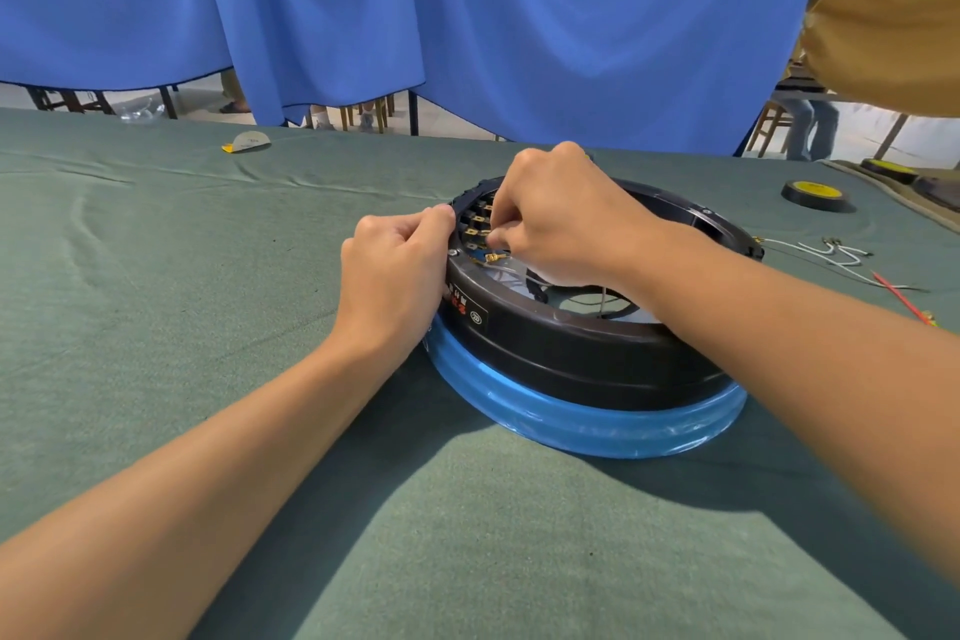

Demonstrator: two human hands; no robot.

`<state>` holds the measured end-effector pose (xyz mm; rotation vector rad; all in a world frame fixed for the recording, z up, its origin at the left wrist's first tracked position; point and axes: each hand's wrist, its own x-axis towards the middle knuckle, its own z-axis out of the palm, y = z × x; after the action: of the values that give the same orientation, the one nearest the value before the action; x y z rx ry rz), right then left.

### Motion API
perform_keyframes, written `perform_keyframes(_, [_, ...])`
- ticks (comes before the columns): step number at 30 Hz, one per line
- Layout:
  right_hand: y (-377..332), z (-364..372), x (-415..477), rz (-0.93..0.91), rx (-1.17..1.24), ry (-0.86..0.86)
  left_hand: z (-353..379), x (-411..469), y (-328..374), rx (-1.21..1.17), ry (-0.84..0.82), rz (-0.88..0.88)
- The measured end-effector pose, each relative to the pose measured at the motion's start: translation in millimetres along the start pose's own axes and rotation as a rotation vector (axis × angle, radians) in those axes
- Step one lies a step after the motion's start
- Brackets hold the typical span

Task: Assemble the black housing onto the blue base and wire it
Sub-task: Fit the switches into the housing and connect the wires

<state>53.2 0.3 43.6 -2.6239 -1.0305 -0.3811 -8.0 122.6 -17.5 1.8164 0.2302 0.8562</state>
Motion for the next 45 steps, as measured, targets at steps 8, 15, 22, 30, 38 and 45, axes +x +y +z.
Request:
perform_keyframes(8, [-4,1,3,0.076,0.031,-0.002,-1,1,1,-0.039,-0.017,-0.013])
perform_keyframes(15, [-8,0,5,0.134,0.078,-0.010,1,0,1,-0.038,-0.020,-0.019])
perform_keyframes(22, [-9,0,3,0.147,0.125,0.001,0,-1,4,-0.025,-0.019,-0.005])
perform_keyframes(30, [1,-14,-6,0.109,0.229,-0.064,0,-2,5,-0.026,-0.027,-0.008])
perform_keyframes(38, [-6,-9,-16,0.000,0.174,-0.048,1,0,2,-0.016,-0.011,0.012])
perform_keyframes(45, [-1,-10,-16,-0.006,0.160,-0.061,1,0,0,0.010,-0.005,0.032])
